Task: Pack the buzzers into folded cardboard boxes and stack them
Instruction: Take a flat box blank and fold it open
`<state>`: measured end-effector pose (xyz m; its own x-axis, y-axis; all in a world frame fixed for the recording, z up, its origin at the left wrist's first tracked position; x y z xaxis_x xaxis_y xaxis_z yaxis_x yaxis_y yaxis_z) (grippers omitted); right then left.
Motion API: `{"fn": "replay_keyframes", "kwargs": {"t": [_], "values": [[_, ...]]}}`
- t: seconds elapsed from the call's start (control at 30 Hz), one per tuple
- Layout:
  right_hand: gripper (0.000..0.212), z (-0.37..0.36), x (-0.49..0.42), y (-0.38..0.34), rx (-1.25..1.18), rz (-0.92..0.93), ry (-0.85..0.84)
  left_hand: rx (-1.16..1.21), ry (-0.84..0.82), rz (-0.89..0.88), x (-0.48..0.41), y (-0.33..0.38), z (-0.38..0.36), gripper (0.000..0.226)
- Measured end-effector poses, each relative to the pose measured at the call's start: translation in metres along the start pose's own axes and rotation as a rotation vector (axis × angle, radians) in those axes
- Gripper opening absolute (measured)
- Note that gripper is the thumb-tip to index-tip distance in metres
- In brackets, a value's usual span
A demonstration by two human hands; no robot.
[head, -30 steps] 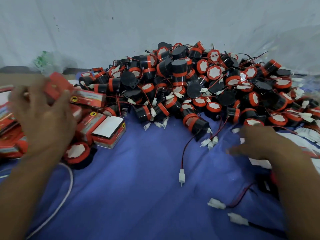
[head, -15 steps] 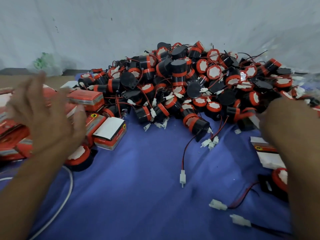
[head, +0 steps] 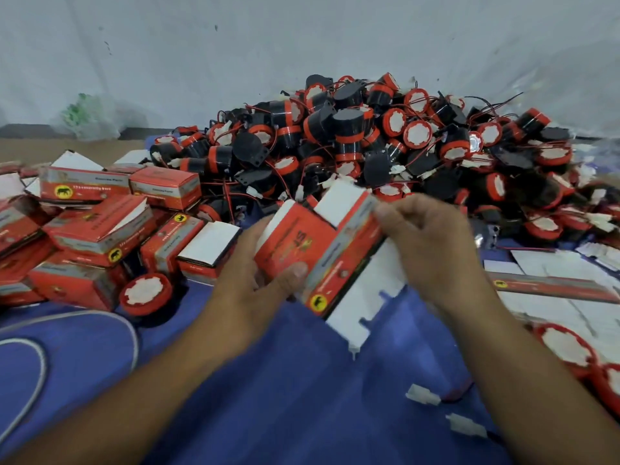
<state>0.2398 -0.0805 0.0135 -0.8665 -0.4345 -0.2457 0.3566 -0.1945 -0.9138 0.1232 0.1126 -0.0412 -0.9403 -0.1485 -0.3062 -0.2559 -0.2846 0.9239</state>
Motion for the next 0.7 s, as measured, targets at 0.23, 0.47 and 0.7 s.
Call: {"fn": "replay_keyframes", "kwargs": {"t": [0.23, 0.47, 0.7], "values": [[0.020, -0.051, 0.005, 0.030, -0.565, -0.117, -0.406, 0.515, 0.359, 0.227, -0.005, -0.038, 0.023, 0.045], [0.051, -0.068, 0.013, 0.022, -0.646, -0.004, -0.627, -0.011, 0.315, 0.294, -0.002, -0.033, 0.019, 0.032], [0.073, -0.085, 0.023, 0.021, -0.250, 0.035, -0.638, -0.288, -0.034, 0.081, 0.001, -0.008, -0.014, 0.077]]}}
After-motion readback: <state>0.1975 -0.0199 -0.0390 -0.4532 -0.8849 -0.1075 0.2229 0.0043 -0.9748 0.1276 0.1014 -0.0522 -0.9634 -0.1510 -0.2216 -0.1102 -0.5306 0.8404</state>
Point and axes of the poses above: each hand's wrist, its own x-axis away from the middle knuckle, its own z-axis out of the back of the hand, y = z × x, the point moved 7 cm from there along -x, towards the middle knuckle, and after that the axes turned 8 degrees about -y, right-handed, at the moved point
